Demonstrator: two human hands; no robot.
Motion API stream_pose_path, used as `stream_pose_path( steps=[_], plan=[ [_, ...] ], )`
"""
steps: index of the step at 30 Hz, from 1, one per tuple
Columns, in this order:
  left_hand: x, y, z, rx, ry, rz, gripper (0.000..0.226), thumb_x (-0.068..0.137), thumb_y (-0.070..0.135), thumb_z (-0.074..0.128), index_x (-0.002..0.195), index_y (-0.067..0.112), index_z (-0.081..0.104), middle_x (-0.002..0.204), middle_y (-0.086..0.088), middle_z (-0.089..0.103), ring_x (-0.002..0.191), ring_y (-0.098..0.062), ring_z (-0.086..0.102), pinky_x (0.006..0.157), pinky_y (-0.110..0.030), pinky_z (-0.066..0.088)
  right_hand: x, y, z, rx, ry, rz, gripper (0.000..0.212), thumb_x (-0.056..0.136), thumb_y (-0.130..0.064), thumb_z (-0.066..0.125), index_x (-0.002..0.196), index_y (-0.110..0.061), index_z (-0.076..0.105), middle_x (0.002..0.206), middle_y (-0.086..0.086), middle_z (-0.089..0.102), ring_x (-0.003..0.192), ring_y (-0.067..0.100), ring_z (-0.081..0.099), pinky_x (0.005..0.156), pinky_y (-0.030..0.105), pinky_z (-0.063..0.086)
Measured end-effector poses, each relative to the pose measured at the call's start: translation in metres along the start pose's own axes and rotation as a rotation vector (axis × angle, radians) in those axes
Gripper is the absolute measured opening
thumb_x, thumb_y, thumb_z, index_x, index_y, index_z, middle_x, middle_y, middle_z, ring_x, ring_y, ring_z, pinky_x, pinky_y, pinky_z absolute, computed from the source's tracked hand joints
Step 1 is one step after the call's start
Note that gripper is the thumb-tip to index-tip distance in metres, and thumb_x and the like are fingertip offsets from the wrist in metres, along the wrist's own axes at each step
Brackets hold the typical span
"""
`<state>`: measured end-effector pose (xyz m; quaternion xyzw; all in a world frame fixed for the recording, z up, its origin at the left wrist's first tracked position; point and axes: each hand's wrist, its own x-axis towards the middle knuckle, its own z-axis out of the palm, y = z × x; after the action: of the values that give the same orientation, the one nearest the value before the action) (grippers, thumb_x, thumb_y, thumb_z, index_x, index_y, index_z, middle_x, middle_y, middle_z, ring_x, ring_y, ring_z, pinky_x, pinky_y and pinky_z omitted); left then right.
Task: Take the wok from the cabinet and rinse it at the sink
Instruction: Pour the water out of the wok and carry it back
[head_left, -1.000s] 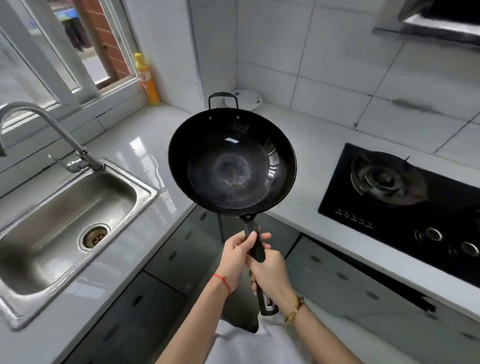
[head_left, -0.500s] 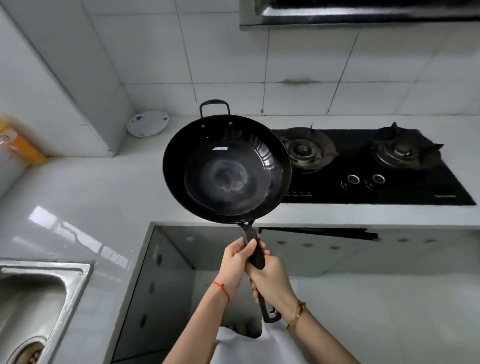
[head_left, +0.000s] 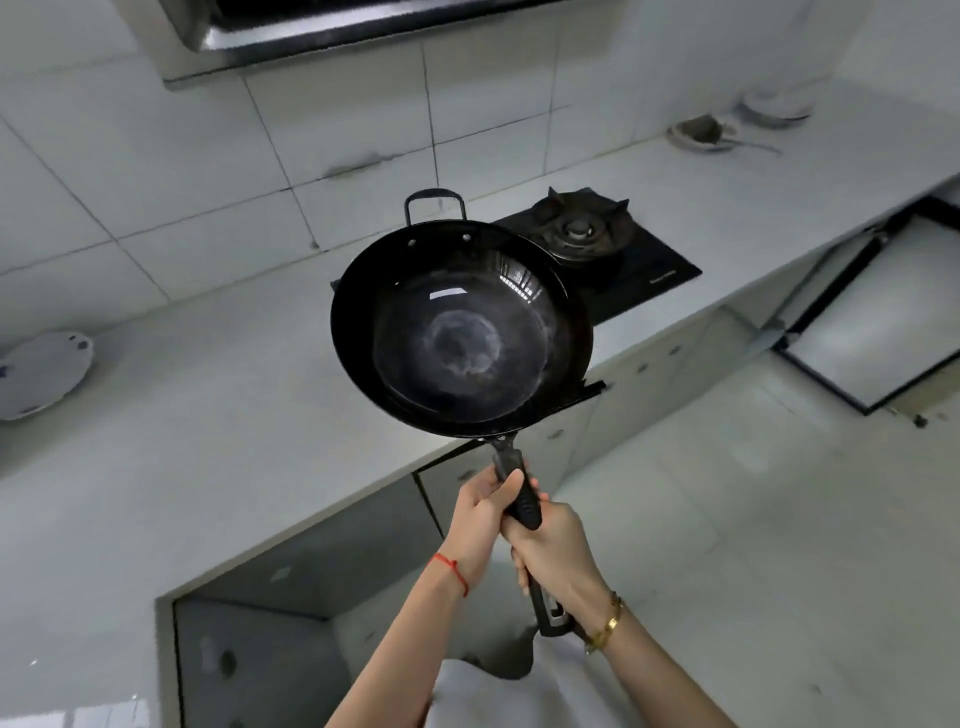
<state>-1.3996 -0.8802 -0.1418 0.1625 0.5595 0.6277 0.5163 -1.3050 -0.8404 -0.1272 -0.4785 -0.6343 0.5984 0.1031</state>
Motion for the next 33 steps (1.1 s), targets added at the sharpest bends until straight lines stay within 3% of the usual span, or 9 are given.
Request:
stream_pose_path(
  steps=[4, 10, 14, 21, 29, 33],
  plan=[
    [0.027, -0.004, 0.037, -0.008, -0.109, -0.046, 0.018, 0.101, 0.011, 0.047, 0.109, -0.001, 0.057, 0.093, -0.013, 0.061, 0.083, -0.02, 0.065, 0.081, -0.03, 0.054, 0.011, 0.009, -0.035, 0.058, 0.09, 0.019, 0.03, 0.087, -0.01, 0.056, 0.057, -0.007, 0.055, 0.041, 0.01, 0.051, 0.035, 0.025, 0.05, 0.04, 0.023, 0.041],
    [0.082, -0.013, 0.111, 0.013, -0.181, -0.123, 0.019, 0.1, 0.014, 0.048, 0.109, 0.0, 0.057, 0.094, -0.016, 0.061, 0.084, -0.022, 0.064, 0.077, -0.029, 0.054, 0.042, 0.019, -0.111, 0.14, 0.176, 0.043, 0.023, 0.084, -0.006, 0.055, 0.062, -0.004, 0.054, 0.042, 0.01, 0.05, 0.033, 0.023, 0.048, 0.037, 0.026, 0.041],
    [0.118, -0.017, 0.178, -0.042, -0.202, -0.142, 0.02, 0.1, 0.012, 0.048, 0.114, 0.0, 0.057, 0.091, -0.012, 0.061, 0.085, -0.023, 0.064, 0.082, -0.034, 0.053, 0.066, 0.023, -0.181, 0.148, 0.191, 0.046, 0.023, 0.082, -0.006, 0.054, 0.06, -0.005, 0.052, 0.043, 0.011, 0.049, 0.033, 0.024, 0.047, 0.038, 0.028, 0.042],
    [0.167, -0.024, 0.295, -0.103, -0.215, -0.141, 0.024, 0.099, 0.01, 0.047, 0.117, -0.005, 0.055, 0.088, -0.015, 0.059, 0.074, -0.018, 0.066, 0.067, -0.025, 0.056, 0.1, 0.034, -0.299, 0.13, 0.222, 0.042, 0.024, 0.082, -0.007, 0.053, 0.058, -0.006, 0.051, 0.043, 0.01, 0.05, 0.032, 0.024, 0.048, 0.039, 0.029, 0.043],
    [0.234, -0.027, 0.37, -0.093, -0.222, -0.168, 0.019, 0.1, 0.011, 0.047, 0.111, -0.002, 0.056, 0.086, -0.014, 0.059, 0.075, -0.021, 0.064, 0.063, -0.025, 0.056, 0.152, 0.037, -0.381, 0.185, 0.239, 0.064, 0.022, 0.083, -0.004, 0.053, 0.06, -0.004, 0.052, 0.042, 0.007, 0.05, 0.032, 0.023, 0.047, 0.037, 0.026, 0.041],
    [0.279, -0.028, 0.397, -0.094, -0.212, -0.163, 0.019, 0.099, 0.008, 0.048, 0.111, -0.005, 0.055, 0.084, -0.013, 0.06, 0.073, -0.019, 0.065, 0.07, -0.026, 0.058, 0.192, 0.035, -0.413, 0.184, 0.258, 0.063, 0.023, 0.082, -0.004, 0.053, 0.059, -0.004, 0.053, 0.041, 0.007, 0.05, 0.03, 0.021, 0.047, 0.037, 0.025, 0.041]
  ],
)
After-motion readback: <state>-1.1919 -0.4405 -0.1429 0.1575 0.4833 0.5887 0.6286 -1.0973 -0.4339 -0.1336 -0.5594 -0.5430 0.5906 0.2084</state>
